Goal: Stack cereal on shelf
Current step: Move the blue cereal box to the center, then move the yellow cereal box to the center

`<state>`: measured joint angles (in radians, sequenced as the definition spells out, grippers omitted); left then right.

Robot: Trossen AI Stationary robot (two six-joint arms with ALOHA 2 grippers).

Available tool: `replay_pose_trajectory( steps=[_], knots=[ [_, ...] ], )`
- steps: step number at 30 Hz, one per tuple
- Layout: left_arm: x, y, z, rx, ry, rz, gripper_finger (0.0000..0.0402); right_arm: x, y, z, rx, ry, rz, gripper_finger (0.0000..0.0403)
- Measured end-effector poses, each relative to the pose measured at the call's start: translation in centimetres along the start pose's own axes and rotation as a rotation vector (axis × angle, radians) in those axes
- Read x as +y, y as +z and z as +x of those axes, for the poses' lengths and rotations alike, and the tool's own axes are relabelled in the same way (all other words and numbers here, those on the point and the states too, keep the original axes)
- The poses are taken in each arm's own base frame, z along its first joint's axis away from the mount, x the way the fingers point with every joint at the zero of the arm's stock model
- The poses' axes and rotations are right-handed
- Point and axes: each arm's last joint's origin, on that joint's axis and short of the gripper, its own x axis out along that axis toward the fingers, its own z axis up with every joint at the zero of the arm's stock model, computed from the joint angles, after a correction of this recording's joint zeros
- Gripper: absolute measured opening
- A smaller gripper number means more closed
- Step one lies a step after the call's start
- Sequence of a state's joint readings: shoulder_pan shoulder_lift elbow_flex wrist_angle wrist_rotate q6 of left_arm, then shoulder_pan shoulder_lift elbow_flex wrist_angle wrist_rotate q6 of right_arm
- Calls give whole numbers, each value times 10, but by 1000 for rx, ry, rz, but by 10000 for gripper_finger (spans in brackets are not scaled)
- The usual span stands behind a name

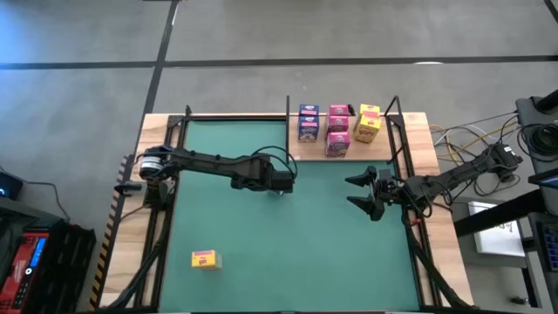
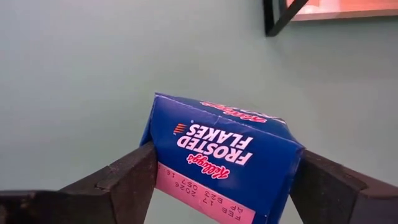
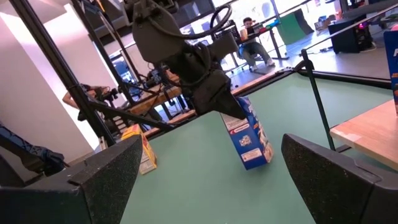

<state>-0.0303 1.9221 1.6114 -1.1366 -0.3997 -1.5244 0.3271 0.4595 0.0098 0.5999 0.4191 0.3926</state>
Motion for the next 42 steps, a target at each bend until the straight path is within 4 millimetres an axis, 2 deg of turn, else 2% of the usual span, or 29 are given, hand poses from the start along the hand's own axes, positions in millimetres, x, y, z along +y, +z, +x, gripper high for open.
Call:
replay_pose_trajectory(
  steps=[14,30,35,42],
  knots=[
    [-4,2,-3,-15,-37,8,396,-1,-2,0,18,-8,-9,373],
    [-16,-6,-11,-19,-169,51,399,-1,-2,0,18,-8,-9,373],
    [-14,-12,-23,-7,-190,59,399,-1,-2,0,18,-8,-9,373],
    [-16,-11,-55,-37,-198,75,399,-1,-2,0,17,-7,-8,373]
  ],
)
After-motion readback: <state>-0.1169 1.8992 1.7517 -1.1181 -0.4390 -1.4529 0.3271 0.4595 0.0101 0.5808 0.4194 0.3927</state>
